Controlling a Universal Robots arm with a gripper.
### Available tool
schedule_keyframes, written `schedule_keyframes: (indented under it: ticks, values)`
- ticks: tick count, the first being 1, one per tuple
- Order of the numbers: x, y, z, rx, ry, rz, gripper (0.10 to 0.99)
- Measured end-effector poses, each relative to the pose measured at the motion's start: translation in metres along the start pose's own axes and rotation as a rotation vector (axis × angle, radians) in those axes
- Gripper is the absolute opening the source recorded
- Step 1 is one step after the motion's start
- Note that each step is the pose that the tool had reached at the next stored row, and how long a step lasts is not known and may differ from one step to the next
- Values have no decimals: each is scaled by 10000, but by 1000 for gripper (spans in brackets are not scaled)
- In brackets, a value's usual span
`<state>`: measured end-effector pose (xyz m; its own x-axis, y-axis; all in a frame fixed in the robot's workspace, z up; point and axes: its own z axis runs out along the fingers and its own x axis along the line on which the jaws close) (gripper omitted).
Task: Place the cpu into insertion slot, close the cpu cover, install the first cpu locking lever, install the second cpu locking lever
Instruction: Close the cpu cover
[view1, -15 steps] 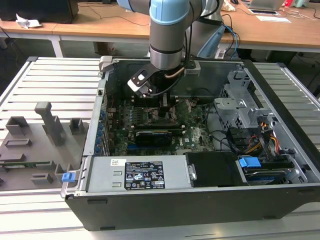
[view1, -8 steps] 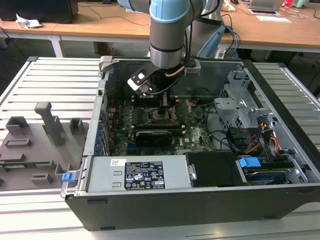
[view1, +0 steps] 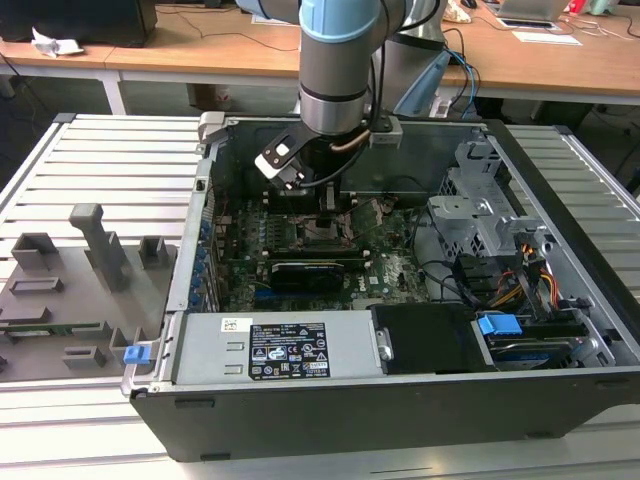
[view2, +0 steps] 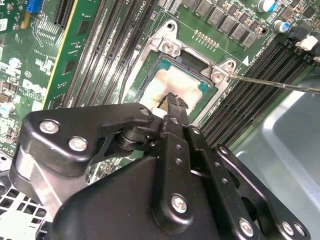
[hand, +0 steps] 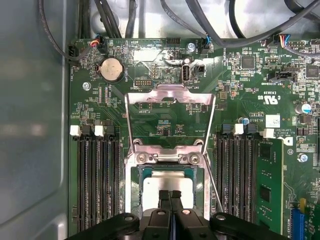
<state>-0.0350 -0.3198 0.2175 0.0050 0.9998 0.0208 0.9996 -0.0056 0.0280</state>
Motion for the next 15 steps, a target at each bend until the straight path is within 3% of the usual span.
schedule_keyframes:
  ticks: [9,15]
  values:
    - [1,1,-37,0,0,8,106]
    - [2,3,-107,0,0,12,106]
